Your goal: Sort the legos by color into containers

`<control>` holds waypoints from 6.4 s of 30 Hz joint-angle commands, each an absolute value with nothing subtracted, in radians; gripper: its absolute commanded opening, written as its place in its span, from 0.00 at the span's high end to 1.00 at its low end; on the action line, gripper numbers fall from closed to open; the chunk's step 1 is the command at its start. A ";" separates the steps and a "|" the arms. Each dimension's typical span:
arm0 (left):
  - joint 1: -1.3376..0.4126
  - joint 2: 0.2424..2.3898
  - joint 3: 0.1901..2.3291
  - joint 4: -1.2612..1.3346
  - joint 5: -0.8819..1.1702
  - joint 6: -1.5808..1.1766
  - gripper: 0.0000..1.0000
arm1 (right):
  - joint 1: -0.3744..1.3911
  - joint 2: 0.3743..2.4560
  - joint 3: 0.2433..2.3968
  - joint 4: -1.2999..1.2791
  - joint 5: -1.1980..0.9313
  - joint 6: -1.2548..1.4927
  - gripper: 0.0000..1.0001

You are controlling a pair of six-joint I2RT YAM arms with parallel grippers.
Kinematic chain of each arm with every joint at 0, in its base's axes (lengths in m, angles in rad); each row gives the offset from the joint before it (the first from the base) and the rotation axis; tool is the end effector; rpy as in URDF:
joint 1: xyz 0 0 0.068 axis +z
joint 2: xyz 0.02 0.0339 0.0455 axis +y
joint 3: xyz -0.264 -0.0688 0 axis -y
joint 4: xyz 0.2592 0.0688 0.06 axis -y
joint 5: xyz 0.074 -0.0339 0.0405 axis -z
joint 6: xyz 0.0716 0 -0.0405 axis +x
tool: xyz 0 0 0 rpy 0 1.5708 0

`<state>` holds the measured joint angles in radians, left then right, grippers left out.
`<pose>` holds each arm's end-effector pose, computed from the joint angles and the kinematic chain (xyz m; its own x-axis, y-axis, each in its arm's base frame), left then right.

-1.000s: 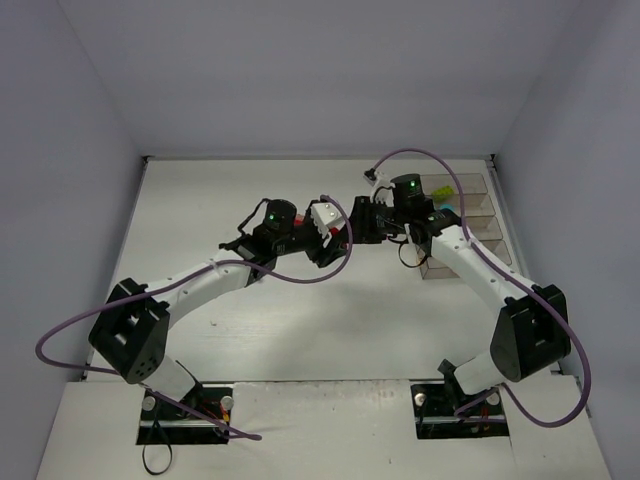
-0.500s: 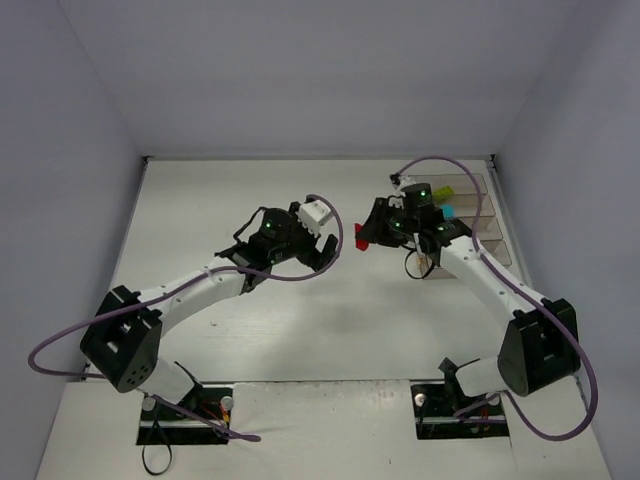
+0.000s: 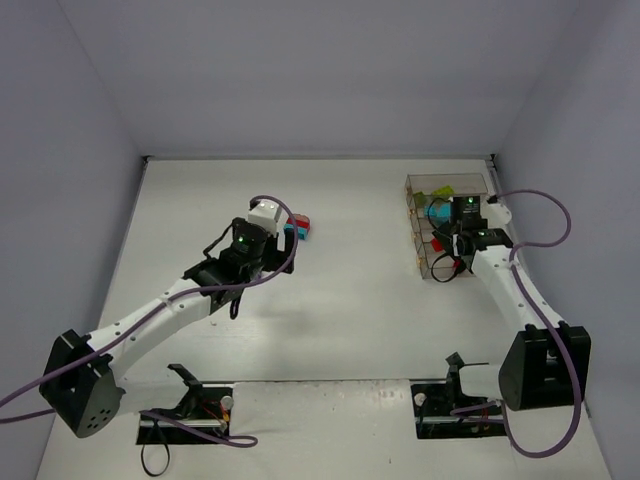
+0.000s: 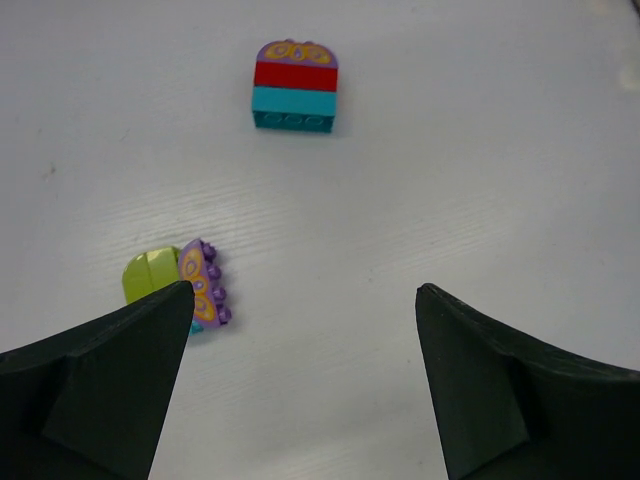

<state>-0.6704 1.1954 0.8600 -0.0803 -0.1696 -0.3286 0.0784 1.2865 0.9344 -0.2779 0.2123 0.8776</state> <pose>0.2582 -0.1893 0.2721 -0.4581 -0.0427 -0.8879 0.3630 0.9028 -0.2307 0.3265 0.0105 0.2490 -0.3036 0.7304 -0.6118 0.5113 0.6667 0.5422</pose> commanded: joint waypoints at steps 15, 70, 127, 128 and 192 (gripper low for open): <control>-0.660 1.236 0.934 -0.250 -0.328 -0.382 0.14 | -0.026 1.374 0.925 -0.310 0.325 1.112 0.67; -0.511 2.072 1.620 -0.238 -0.063 -0.405 0.14 | -0.028 1.296 0.959 -0.094 -0.327 0.491 0.27; -0.520 1.434 0.960 0.361 0.627 0.227 0.77 | 0.310 1.522 1.259 -0.084 -0.801 0.505 0.33; -0.520 1.427 0.953 0.360 0.629 0.233 0.77 | 0.317 1.528 1.265 -0.086 -0.810 0.506 0.32; -0.528 1.351 0.767 0.387 0.655 0.222 0.85 | 0.241 1.497 1.213 -0.100 -0.793 0.367 1.00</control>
<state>-0.5282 1.3949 0.7448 0.3431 0.6437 0.2295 0.2268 1.5410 1.2171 -0.1379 -0.7666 0.3859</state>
